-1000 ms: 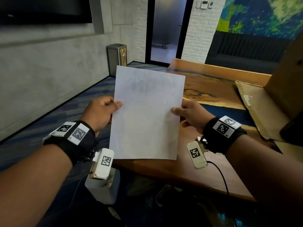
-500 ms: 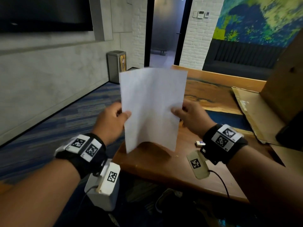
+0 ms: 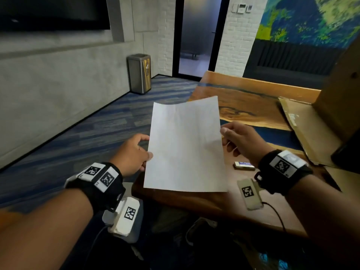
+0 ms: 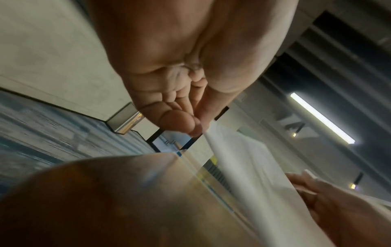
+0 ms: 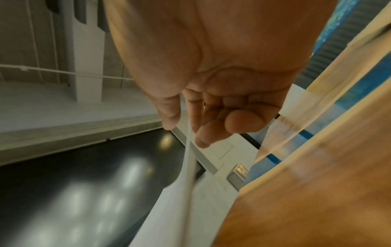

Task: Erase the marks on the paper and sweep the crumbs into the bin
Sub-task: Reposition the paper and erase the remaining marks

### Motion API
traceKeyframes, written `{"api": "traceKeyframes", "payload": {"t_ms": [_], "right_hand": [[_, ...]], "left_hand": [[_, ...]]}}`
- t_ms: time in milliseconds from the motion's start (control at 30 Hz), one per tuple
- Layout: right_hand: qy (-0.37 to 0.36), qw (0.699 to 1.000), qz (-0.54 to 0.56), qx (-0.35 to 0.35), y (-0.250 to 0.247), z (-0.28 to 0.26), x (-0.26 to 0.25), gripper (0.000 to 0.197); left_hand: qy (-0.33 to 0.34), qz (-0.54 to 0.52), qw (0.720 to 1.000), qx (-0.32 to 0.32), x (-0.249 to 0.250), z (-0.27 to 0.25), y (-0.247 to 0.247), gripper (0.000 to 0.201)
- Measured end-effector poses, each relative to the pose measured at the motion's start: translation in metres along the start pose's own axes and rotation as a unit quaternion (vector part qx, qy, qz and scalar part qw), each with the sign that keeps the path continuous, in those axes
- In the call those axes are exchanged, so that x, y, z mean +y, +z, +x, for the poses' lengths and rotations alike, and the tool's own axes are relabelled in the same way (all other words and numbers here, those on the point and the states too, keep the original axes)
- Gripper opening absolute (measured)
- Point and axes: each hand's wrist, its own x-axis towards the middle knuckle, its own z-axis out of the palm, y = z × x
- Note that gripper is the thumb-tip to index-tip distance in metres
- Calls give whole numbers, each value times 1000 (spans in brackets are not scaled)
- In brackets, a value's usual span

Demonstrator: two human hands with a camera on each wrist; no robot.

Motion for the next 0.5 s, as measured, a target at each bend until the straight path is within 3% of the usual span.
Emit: {"api": "traceKeyframes", "payload": {"t_ms": [100, 167, 233, 367, 500], "right_hand": [[-3, 984, -177, -15, -22, 7, 27, 12], [7, 932, -354, -76, -33, 7, 53, 12], [16, 879, -455, -143, -37, 2, 75, 22], [8, 870, -465, -164, -39, 1, 86, 29], [57, 872, -452, -182, -42, 15, 79, 23]], "left_hand": [[-24, 44, 998, -24, -14, 0, 1, 45], [-36, 81, 995, -44, -19, 0, 3, 47], [-43, 128, 989, -65, -22, -1, 2, 47], [-14, 306, 949, -73, -8, 3, -4, 56], [67, 414, 902, -102, 25, 15, 16, 63]]}}
